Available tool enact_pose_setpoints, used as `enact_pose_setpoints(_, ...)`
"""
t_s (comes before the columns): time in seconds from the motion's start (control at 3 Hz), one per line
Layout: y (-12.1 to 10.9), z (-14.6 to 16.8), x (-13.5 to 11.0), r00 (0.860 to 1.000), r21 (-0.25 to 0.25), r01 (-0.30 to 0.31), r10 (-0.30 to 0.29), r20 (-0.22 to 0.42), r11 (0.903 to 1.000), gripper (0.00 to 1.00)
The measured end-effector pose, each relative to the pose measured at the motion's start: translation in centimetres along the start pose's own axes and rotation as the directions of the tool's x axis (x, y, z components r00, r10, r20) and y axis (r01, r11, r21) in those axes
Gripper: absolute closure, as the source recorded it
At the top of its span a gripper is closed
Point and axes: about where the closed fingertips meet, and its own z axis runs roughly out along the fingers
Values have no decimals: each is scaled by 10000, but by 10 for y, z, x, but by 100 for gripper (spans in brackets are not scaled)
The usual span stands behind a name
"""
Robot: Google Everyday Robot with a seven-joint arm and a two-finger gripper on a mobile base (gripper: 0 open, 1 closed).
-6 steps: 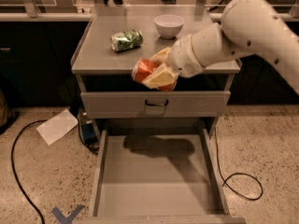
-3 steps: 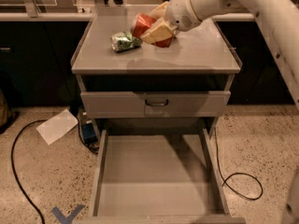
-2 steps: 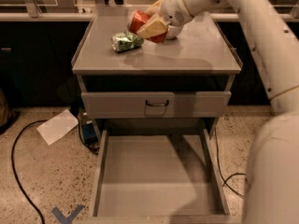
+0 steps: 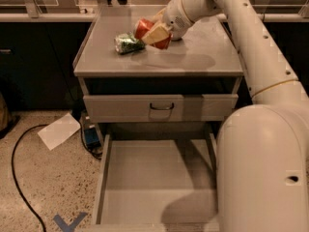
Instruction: Pick coke can from middle drawer and place on counter
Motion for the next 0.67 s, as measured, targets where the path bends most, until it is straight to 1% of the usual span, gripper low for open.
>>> enact_pose_setpoints(0.33,3,15,26,9984,-308,-488,478,-317,9983,100)
enact_pose_setpoints(0.67,15,29,52,9944,-692,-926,886,-581,9933,100)
